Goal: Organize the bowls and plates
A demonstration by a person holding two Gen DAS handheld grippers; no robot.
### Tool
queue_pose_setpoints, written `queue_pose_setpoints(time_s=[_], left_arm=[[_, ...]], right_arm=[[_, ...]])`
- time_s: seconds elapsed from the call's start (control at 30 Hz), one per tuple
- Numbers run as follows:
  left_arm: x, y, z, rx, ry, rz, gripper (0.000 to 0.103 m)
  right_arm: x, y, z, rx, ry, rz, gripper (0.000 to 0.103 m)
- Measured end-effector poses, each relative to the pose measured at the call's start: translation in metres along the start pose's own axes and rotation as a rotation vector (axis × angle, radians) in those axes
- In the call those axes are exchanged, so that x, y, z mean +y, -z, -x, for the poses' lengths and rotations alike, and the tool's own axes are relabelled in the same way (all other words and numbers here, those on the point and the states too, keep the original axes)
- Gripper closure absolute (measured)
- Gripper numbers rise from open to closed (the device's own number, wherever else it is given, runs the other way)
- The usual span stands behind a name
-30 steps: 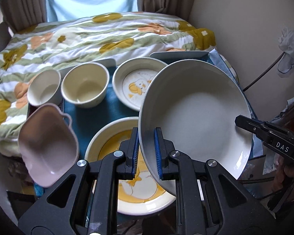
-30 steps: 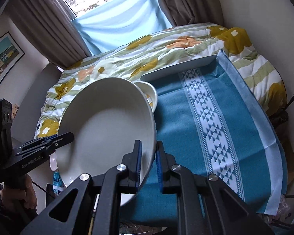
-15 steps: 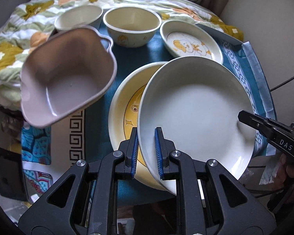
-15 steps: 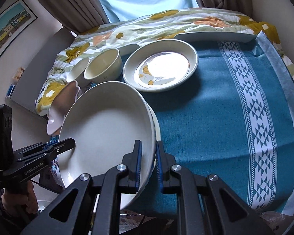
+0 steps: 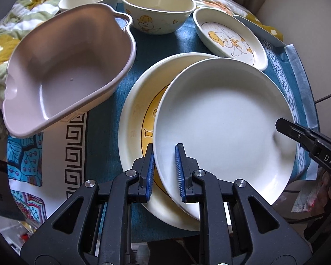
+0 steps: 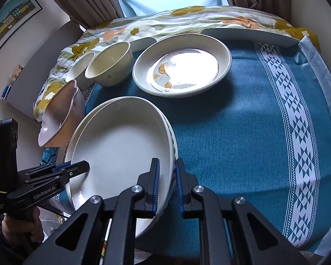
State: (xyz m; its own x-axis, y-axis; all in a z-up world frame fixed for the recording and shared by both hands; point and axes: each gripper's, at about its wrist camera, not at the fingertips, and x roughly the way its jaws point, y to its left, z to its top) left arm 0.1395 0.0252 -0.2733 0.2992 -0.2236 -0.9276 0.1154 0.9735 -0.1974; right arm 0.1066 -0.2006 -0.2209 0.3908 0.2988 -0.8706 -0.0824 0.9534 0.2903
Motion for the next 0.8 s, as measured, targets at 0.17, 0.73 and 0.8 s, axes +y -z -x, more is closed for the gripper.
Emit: queue_pose_setpoints(time_s=[0.17, 0.73, 0.8], left_arm=[[-0.018, -0.001, 0.001, -0.035, -0.11, -0.094, 0.086], [-0.051, 0.008, 0.005, -0.129, -0.451, -0.287, 0.085], [-0.048, 0.006, 0.007, -0.132, -0.434, -0.274, 0.085]], right_arm=[[0.0, 0.0, -0.003, -0.005, 0.005, 0.003, 0.09], [0.012, 0.001, -0.005, -0.058, 0.039, 0.085, 0.09], [0.017, 0.0, -0.006, -0.059, 0.039, 0.108, 0.09]])
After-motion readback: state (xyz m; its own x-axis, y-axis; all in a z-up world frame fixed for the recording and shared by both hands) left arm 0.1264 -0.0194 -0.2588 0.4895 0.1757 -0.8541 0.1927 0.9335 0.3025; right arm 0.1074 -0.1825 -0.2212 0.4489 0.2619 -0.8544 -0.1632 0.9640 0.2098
